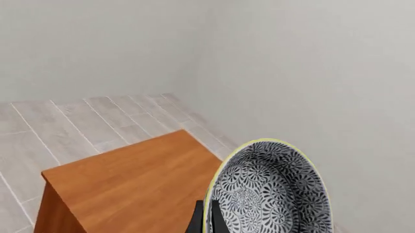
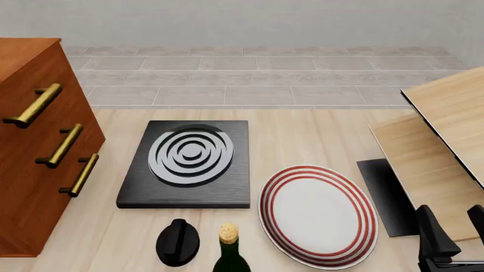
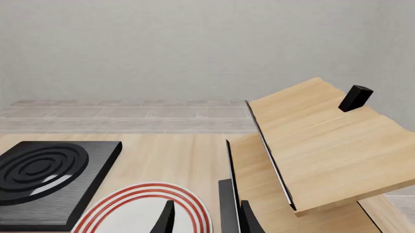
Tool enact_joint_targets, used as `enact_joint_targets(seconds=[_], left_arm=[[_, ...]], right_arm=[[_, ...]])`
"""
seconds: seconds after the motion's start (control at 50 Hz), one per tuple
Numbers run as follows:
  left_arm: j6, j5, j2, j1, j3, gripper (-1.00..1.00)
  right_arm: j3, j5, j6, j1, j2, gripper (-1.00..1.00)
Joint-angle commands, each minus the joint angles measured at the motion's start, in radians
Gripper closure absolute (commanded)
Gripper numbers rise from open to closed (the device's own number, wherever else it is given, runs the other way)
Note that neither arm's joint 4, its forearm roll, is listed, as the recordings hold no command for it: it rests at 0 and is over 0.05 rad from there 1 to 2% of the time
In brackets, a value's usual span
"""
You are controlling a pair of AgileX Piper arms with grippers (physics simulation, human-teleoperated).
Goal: Put the bowl on the top of the cabinet.
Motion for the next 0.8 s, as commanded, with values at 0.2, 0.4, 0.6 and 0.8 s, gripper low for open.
enact_joint_targets(seconds=[0.2, 0.4, 0.6, 0.8], left_arm=[[-0.049, -0.012, 0.112, 0.064, -0.04, 1.0], [-0.023, 0.002, 0.14, 0.074, -0.039, 1.0], [-0.001, 0.012, 0.154, 0.066, -0.045, 1.0], [0.017, 0.001, 0.151, 0.066, -0.032, 1.0]], right_arm=[[0.0, 0.0, 0.0, 0.0, 0.0, -1.0], [0.0, 0.0, 0.0, 0.0, 0.0, -1.0], [0.0, 0.0, 0.0, 0.0, 0.0, -1.0], [0.0, 0.0, 0.0, 0.0, 0.0, -1.0]])
